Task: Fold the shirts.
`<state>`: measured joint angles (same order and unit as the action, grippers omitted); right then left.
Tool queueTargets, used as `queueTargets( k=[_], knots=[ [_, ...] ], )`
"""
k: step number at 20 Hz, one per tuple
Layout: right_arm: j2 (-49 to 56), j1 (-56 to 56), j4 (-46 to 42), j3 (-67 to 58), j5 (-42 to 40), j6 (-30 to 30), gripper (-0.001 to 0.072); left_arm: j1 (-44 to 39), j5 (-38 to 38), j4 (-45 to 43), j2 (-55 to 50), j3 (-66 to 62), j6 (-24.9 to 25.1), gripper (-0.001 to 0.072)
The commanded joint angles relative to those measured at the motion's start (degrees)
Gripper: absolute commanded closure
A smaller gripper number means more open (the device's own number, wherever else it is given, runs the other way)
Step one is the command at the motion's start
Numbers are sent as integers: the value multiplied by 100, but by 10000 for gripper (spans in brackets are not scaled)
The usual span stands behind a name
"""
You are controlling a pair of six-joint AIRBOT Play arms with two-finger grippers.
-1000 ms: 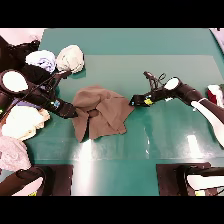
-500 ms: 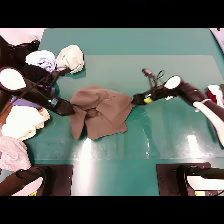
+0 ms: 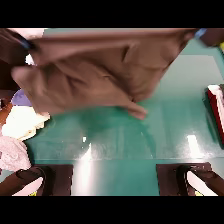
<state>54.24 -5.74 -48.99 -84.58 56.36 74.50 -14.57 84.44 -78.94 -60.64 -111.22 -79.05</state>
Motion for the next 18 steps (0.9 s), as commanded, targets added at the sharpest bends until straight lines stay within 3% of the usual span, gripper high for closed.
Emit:
queueTargets(
  k=[1,6,11,15,18],
  knots=[
    [-654,-581,-63,-885,426,210,698,7,-92,-94,170,-1233,-11,683],
    [-901,-1821,-66,-2052,1185,367,698,7,-518,352,752,-1198,-24,683],
    [-153,-2859,-55,-3259,2334,848,698,7,-605,1086,789,-538,-4,684],
    [752,-2168,-79,-3272,3025,1261,698,7,-494,1141,391,798,-4,684],
    [1296,-1036,-1102,-2391,3136,1314,698,7,-389,1174,-417,1473,0,683]
  ],
)
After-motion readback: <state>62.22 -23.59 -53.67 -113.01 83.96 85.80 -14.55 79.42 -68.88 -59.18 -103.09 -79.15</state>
